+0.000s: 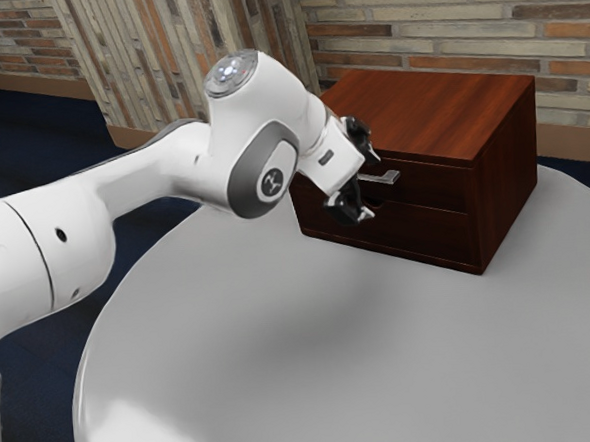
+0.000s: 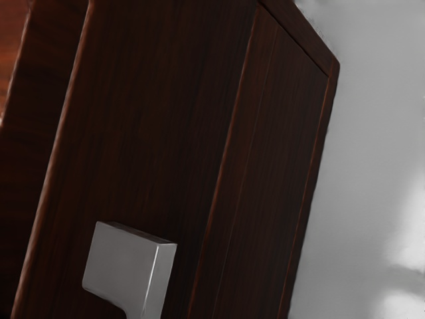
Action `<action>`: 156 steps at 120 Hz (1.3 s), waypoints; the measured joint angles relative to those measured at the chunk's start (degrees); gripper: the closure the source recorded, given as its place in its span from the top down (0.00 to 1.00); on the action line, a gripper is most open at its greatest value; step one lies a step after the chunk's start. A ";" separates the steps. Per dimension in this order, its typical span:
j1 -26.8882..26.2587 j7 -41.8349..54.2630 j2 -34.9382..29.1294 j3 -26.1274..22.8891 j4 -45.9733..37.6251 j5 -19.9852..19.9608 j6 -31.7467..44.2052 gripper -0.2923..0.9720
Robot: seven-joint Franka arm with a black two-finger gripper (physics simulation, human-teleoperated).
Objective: Pull the drawer handle with one arm to open the drawer
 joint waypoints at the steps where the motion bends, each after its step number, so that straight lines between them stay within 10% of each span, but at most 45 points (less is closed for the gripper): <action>1: -0.02 0.00 -0.03 0.00 -0.01 0.10 -0.04 0.75; 156: -0.01 -0.86 -2.90 2.46 -4.77 1.32 -1.73 0.64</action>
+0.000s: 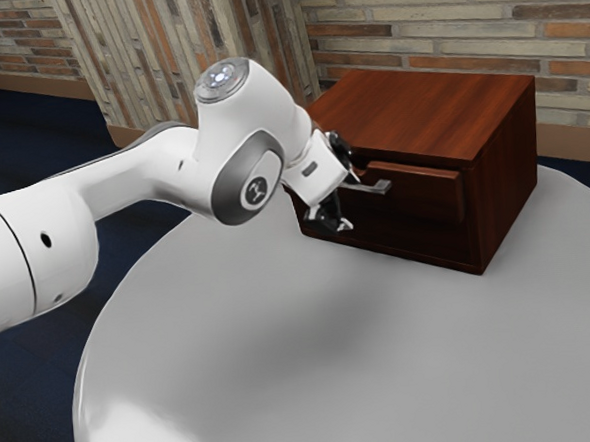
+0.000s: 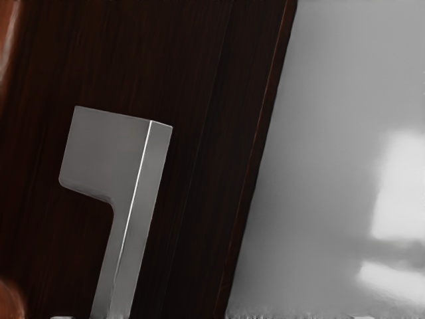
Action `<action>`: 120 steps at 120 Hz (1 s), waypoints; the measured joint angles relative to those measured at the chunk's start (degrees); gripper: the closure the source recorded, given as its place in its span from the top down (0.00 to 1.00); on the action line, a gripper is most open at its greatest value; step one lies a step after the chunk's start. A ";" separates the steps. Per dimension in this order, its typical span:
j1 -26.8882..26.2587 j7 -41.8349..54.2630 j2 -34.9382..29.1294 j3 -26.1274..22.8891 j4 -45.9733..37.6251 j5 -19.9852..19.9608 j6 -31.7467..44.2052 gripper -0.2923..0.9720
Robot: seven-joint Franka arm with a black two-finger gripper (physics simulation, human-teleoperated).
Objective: Pull the drawer handle with one arm to open the drawer
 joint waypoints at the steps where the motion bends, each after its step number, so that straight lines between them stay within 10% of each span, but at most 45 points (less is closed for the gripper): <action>1: 0.01 0.00 -0.06 0.00 -0.04 0.00 0.00 0.64; 120: 0.44 -0.54 -7.31 0.05 -9.04 0.00 1.08 0.43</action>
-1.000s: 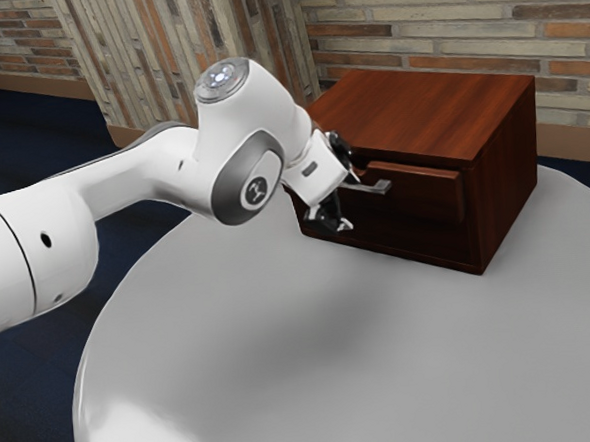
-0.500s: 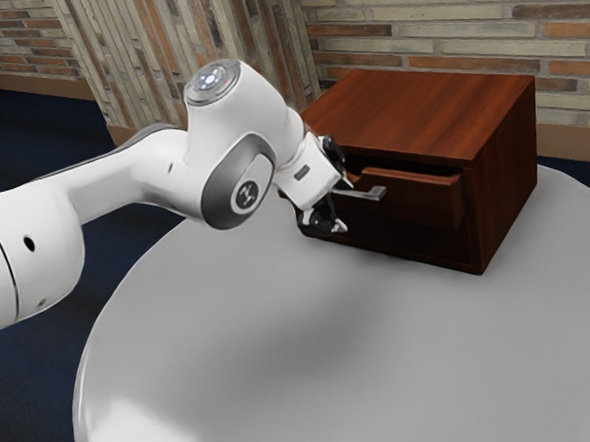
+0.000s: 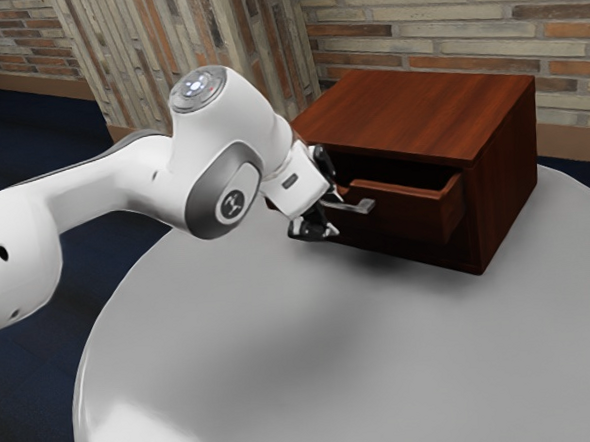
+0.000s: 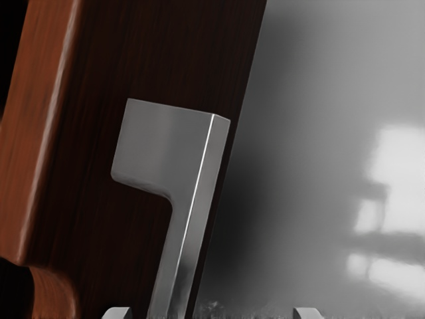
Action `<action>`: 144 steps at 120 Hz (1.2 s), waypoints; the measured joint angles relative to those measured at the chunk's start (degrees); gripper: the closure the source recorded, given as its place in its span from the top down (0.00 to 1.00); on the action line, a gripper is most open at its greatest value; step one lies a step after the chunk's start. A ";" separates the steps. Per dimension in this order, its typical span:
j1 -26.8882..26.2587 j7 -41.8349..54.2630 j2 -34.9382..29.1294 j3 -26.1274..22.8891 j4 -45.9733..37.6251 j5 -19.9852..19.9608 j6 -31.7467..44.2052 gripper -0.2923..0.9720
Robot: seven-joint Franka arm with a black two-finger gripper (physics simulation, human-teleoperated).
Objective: Pull the drawer handle with one arm to open the drawer
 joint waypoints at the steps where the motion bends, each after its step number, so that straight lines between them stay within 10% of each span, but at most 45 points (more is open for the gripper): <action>1: -0.01 0.00 -0.04 0.01 -0.08 0.00 0.01 0.43; 144: -0.14 -1.27 -7.71 -1.94 -9.35 -0.23 2.30 0.44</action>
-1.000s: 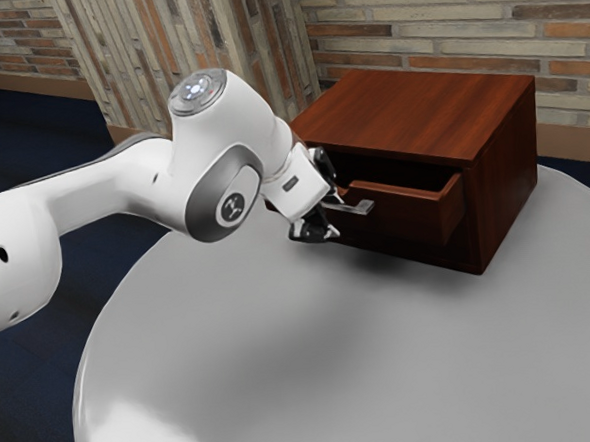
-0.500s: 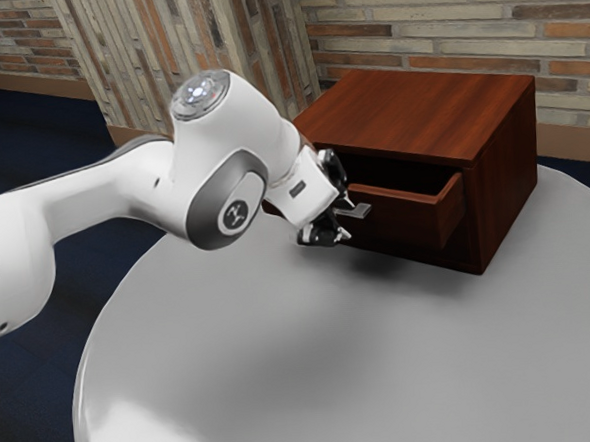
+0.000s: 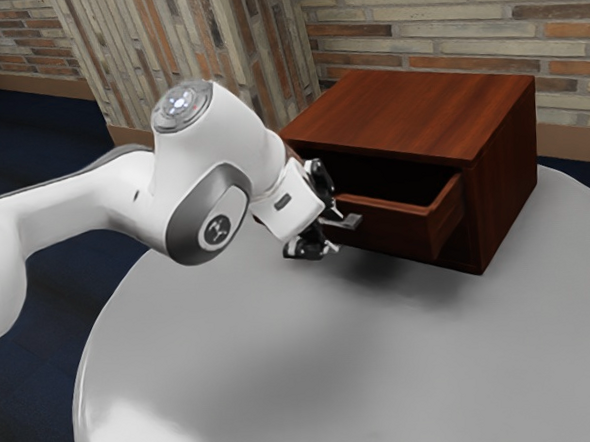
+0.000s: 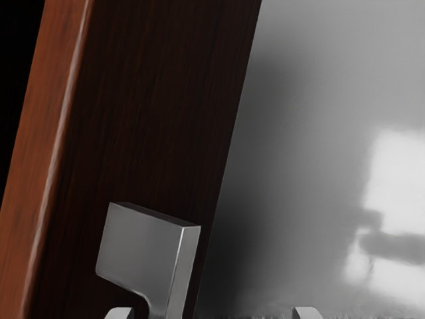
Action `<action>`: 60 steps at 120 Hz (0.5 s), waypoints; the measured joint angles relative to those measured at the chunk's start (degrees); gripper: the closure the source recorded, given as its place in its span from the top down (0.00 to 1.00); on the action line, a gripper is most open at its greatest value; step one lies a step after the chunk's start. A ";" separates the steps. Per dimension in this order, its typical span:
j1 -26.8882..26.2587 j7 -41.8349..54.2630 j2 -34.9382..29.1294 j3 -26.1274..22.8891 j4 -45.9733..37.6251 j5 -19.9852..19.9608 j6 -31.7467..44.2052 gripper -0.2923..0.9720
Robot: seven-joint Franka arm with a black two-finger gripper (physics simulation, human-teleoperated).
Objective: Pull the drawer handle with one arm to open the drawer
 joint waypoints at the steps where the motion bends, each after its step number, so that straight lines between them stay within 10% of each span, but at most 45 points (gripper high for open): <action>1: 0.00 -0.01 -0.05 0.00 -0.08 0.00 0.02 0.44; 60: -1.93 -0.57 -4.28 2.09 -5.10 -0.06 0.45 0.43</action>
